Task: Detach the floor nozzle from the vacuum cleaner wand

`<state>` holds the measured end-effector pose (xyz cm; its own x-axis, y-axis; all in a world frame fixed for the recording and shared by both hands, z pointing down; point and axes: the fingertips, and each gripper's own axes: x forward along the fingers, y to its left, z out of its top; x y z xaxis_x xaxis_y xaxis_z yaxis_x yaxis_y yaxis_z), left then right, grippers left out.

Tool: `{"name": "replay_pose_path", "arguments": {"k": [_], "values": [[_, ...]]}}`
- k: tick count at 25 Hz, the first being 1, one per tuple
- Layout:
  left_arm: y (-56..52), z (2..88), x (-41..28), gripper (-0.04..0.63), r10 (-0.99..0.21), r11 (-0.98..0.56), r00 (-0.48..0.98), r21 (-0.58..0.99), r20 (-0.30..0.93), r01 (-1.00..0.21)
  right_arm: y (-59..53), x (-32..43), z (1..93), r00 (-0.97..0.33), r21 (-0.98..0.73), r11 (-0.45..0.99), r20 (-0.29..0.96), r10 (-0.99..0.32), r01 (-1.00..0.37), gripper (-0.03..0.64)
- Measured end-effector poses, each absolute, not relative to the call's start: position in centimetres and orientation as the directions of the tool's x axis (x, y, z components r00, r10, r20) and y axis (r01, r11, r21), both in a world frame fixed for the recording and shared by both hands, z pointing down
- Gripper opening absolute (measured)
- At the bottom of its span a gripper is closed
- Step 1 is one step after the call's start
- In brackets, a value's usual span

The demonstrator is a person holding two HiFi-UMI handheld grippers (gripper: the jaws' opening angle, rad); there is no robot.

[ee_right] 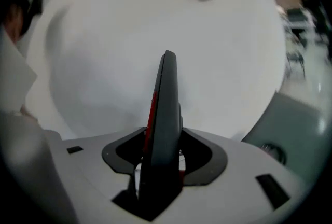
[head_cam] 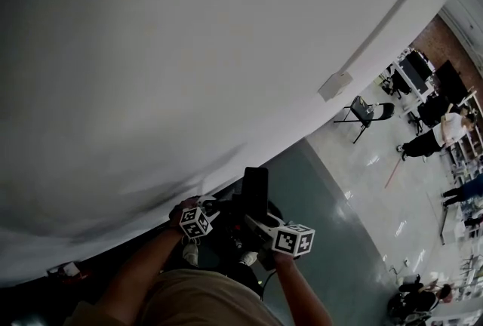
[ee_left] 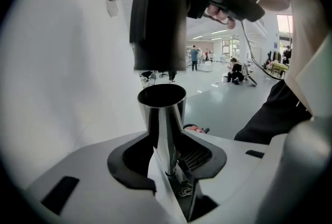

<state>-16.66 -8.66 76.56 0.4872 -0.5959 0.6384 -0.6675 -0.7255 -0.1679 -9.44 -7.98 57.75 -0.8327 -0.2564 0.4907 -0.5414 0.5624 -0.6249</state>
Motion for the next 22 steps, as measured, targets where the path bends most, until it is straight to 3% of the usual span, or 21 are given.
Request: {"name": "replay_pose_path", "arguments": {"k": [2,6,13,17,22], "values": [[-9.0,77.1,-19.1,0.158,-0.612,-0.687,0.446,-0.160,0.653,-0.708,-9.5,-7.7,56.2,-0.840,-0.698,0.468,0.432,-0.328,-0.542,0.215],[-8.7,77.2,-21.4,0.158,-0.610,-0.663,0.434,-0.129,0.663,-0.737,-8.4,-7.3,54.2,-0.807,-0.461,0.691,0.498,-0.318,-0.557,0.213],[-10.0,77.4,-23.4,0.165,-0.664,-0.393,0.301,0.023,0.685,-0.919,-6.4,-8.0,54.9,-0.830,-0.516,0.670,0.472,-0.297,-0.533,0.213],[-10.2,76.9,-24.0,0.214,-0.682,-0.170,0.310,0.268,0.662,-0.948,-6.1,-7.3,55.3,-0.831,-0.534,0.652,0.466,-0.304,-0.538,0.213],[-11.0,76.5,-25.5,0.313,-0.791,0.140,0.281,0.608,0.544,-0.781,-6.5,-6.3,56.0,-0.828,-0.558,0.621,0.458,-0.323,-0.551,0.213]]}}
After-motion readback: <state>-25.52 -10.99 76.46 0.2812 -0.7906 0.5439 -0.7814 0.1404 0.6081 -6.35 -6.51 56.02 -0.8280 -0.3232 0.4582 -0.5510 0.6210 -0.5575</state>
